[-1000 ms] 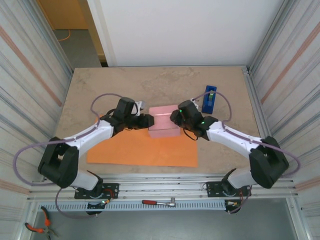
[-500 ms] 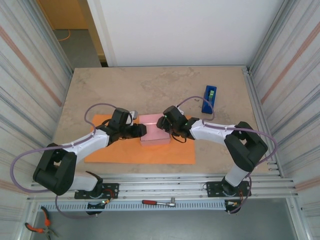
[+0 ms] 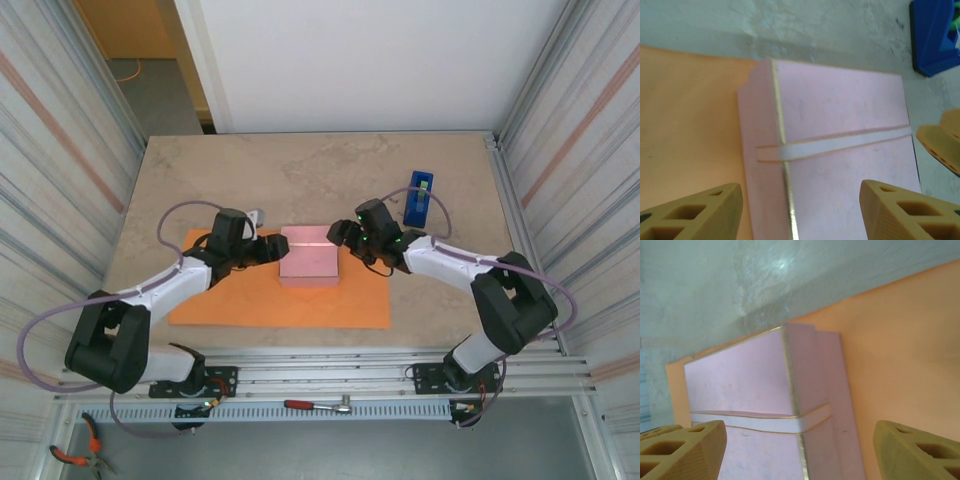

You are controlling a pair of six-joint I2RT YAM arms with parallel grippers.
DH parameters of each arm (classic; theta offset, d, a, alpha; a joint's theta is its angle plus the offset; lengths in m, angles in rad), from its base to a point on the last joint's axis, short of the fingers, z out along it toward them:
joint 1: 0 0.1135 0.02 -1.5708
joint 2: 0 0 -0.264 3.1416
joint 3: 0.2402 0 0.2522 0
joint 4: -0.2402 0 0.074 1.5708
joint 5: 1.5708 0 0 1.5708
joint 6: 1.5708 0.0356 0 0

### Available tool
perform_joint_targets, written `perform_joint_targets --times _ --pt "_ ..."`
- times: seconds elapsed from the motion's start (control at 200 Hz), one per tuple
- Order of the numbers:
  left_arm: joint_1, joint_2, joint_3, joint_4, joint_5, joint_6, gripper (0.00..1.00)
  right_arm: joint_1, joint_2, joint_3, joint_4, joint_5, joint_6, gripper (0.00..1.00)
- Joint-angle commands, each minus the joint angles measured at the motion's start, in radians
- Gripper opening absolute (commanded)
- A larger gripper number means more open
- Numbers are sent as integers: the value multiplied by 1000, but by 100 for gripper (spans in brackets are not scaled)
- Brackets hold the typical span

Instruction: Wrap the gift box in paper

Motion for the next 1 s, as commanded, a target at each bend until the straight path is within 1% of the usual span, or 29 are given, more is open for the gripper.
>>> perform_joint_targets --times 0.0,0.1,0.195,0.316,0.386,0.546,0.792,0.997 --pt "46 -34 16 -31 -48 -36 64 -32 -50 -58 -13 -20 -25 71" --pt "92 -27 -15 -27 -60 -79 63 -57 -64 -106 1 -21 -21 61" --pt "125 -3 -41 -10 -61 -93 62 -73 -55 -138 23 -29 -17 47" --pt "142 39 -58 14 -44 -93 62 -79 -17 -154 51 -36 -18 31" --pt "142 56 -63 24 -38 -87 62 -87 13 -157 74 -42 -17 24" --pt "143 101 -63 50 -36 -75 62 -121 67 -159 104 -49 -22 18" --pt "142 211 -31 101 -18 -50 62 -196 138 -156 115 -67 -55 14" --pt "141 281 15 117 5 -35 61 -277 171 -151 99 -72 -104 13"
